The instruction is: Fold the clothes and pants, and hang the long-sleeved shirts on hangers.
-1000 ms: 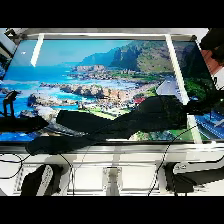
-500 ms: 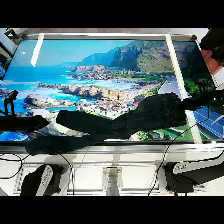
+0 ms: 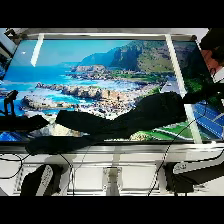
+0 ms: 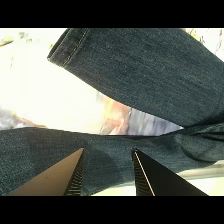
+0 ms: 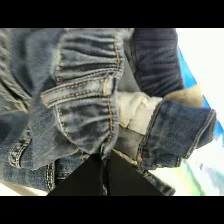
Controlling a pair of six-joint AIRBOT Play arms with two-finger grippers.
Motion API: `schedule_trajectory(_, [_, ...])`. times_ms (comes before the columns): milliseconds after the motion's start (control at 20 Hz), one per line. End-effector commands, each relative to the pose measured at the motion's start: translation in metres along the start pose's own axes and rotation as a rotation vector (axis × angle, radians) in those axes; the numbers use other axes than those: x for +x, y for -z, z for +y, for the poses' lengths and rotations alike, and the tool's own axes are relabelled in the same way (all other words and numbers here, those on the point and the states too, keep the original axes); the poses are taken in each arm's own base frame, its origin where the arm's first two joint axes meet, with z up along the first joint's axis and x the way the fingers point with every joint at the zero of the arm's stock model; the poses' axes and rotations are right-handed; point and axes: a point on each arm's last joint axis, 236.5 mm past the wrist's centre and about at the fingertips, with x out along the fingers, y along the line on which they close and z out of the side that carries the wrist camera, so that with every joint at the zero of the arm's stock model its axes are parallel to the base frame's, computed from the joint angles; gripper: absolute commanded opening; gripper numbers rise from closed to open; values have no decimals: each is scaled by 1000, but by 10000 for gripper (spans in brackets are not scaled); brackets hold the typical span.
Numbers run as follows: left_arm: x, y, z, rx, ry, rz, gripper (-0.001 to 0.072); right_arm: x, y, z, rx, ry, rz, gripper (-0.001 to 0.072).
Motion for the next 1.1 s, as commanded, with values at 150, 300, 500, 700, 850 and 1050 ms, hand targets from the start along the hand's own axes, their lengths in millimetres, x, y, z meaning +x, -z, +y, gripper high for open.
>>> schedule_trajectory(150, [-2,-21,-44,80,199,-81,362,-116,-127,96,-254,-157,-545,21])
schedule_trajectory(300, [-10,-36,-74,223,320,-170,357,-198,-162,170,-435,-296,-831,21])
schedule_trajectory(500, [-10,-44,-73,246,304,-208,357,-266,-161,235,-629,-431,-1025,21])
schedule_trajectory(700, [-4,-48,-90,346,306,-226,358,-302,-121,269,-767,-676,-1083,21])
schedule_trajectory(850, [3,-54,-111,425,306,-259,357,-355,-79,273,-876,-854,-1210,20])
schedule_trajectory(1050, [36,-34,-147,511,380,-141,357,-291,-108,170,-495,-448,-962,20])
